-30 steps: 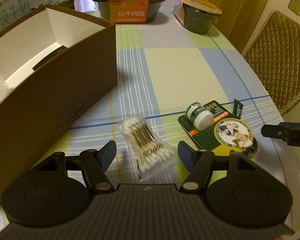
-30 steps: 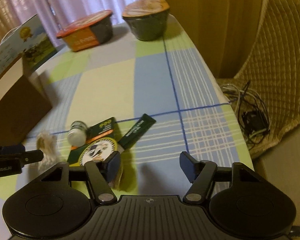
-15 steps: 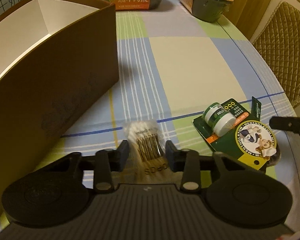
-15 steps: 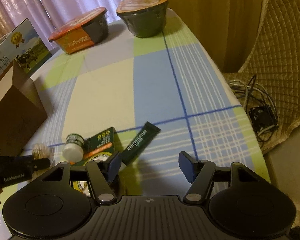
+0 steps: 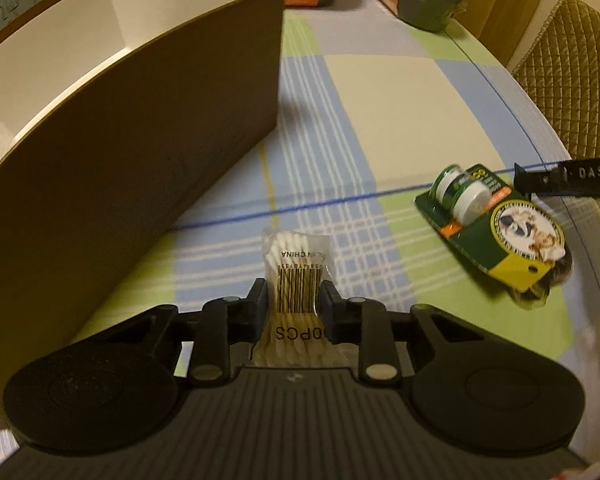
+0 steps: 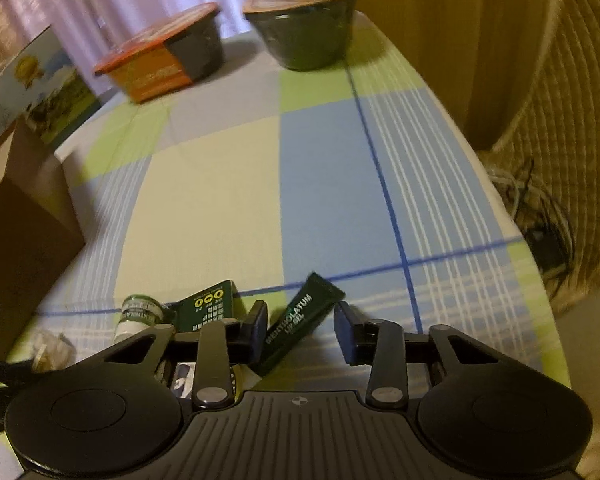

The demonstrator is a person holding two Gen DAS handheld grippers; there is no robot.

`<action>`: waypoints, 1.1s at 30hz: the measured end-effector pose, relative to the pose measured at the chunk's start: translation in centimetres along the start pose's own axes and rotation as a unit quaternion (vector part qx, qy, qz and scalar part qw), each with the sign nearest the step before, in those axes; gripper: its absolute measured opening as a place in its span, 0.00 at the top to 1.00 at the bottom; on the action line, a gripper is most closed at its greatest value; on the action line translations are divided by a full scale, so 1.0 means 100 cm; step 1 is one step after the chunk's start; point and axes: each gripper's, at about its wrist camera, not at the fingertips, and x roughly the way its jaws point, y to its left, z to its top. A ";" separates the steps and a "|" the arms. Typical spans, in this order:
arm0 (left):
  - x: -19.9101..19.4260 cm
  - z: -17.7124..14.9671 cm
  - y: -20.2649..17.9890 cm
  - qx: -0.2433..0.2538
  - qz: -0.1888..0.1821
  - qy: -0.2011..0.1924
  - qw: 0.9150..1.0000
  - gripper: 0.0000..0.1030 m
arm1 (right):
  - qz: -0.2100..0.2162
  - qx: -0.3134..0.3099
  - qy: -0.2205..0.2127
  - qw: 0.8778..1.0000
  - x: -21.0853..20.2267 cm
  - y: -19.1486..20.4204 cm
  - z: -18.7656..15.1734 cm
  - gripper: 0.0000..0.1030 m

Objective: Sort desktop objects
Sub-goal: 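Grasp the green packaged item with the right tool while the left tool grasps the cotton swab bag, then lift the lip gel tube and swab bag and carry them toward the brown box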

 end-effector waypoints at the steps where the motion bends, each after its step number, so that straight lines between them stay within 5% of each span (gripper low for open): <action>1: -0.002 -0.002 0.001 -0.002 0.001 0.001 1.000 0.77 | -0.003 -0.015 -0.001 1.000 0.001 0.002 0.000 0.71; 14: -0.013 -0.024 0.002 0.003 0.011 0.009 1.000 0.77 | -0.012 -0.168 0.010 0.986 -0.011 0.010 -0.032 0.87; 28: -0.040 -0.075 -0.008 0.018 0.007 0.026 0.999 0.77 | 0.012 -0.166 0.038 0.985 -0.069 -0.007 -0.108 0.87; 33: -0.048 -0.090 -0.010 0.015 0.008 0.030 0.999 0.74 | 0.023 -0.177 0.034 0.983 -0.076 0.000 -0.126 0.57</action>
